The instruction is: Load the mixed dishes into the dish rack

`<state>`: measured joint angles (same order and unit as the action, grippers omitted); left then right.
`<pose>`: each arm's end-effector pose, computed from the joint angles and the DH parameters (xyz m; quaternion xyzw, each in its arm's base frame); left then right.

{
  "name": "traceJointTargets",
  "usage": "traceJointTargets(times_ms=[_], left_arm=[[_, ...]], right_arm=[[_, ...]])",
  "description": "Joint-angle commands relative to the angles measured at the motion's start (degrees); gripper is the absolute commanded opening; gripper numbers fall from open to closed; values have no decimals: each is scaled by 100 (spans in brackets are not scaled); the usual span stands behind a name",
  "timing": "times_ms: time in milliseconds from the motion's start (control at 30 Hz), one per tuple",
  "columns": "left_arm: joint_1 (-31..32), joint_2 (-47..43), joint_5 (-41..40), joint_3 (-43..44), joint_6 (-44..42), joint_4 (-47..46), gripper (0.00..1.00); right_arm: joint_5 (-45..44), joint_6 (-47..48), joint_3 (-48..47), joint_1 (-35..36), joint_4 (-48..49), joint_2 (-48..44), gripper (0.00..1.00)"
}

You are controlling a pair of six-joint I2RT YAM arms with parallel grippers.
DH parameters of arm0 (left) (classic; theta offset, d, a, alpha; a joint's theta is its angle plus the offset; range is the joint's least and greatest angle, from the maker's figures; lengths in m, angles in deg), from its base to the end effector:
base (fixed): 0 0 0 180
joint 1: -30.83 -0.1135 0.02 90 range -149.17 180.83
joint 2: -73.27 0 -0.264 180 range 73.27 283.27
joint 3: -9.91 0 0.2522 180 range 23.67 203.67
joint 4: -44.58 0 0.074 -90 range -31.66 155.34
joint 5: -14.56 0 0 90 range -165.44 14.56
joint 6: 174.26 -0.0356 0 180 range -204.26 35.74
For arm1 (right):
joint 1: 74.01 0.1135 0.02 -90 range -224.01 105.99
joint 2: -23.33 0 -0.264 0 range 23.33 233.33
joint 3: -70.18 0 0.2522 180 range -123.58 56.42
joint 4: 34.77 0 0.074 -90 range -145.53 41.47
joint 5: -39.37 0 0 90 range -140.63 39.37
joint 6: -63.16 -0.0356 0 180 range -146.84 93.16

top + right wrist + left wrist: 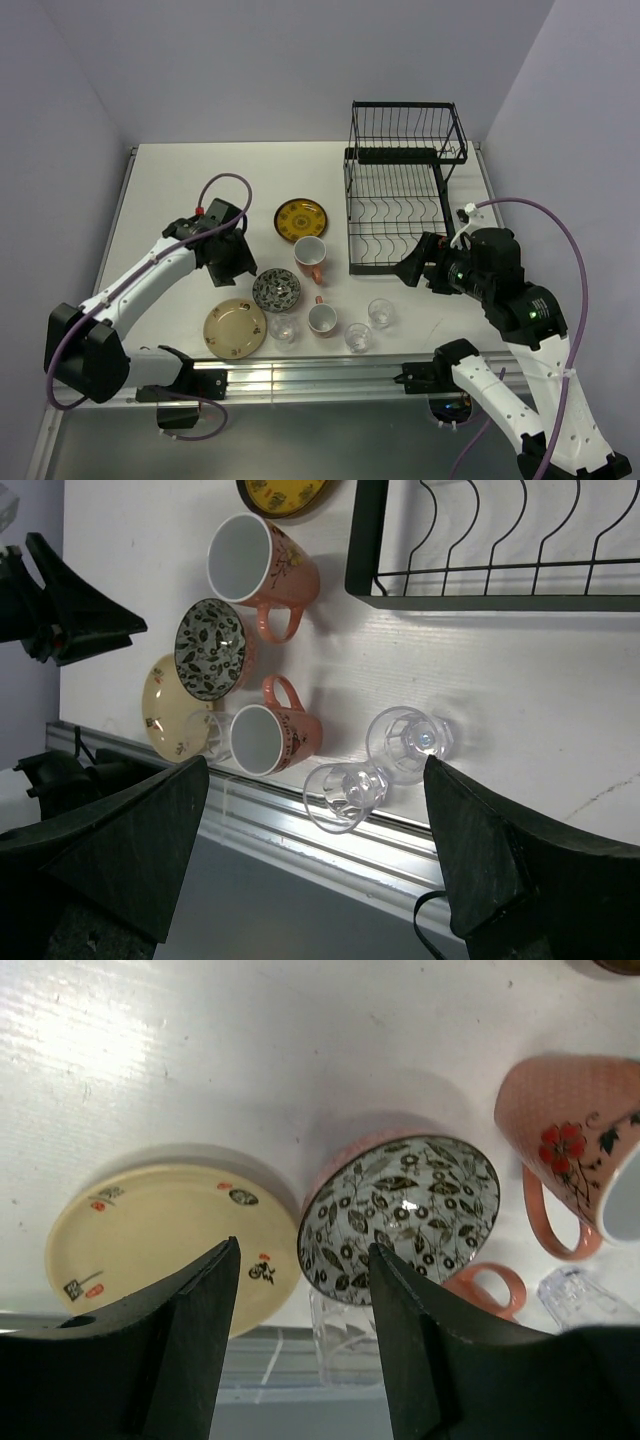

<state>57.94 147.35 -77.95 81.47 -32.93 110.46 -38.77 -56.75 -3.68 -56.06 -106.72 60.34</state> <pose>0.2142 -0.1079 0.2544 -0.2100 0.9593 -0.1018 0.1587 0.0929 0.0378 0.3611 0.0446 0.8828 0.2698 0.3819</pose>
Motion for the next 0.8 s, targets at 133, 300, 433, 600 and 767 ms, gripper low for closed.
traceJointTargets(times_ms=[133,300,433,600,767], left_arm=[[101,702,-128,-23,-264,-711,57],[145,1029,-84,3,-343,-808,49],[215,1134,47,-93,-334,-931,48],[356,1257,171,-278,-308,-1072,47],[461,1354,312,-524,-255,-1274,37]], right_arm=[[-61,91,-178,-29,19,-54,95],[-140,161,-248,-20,-69,-54,95],[-184,196,-240,-29,-104,-89,95],[-158,179,-213,-29,-96,-115,95],[-149,144,-169,-29,-69,-98,95]])
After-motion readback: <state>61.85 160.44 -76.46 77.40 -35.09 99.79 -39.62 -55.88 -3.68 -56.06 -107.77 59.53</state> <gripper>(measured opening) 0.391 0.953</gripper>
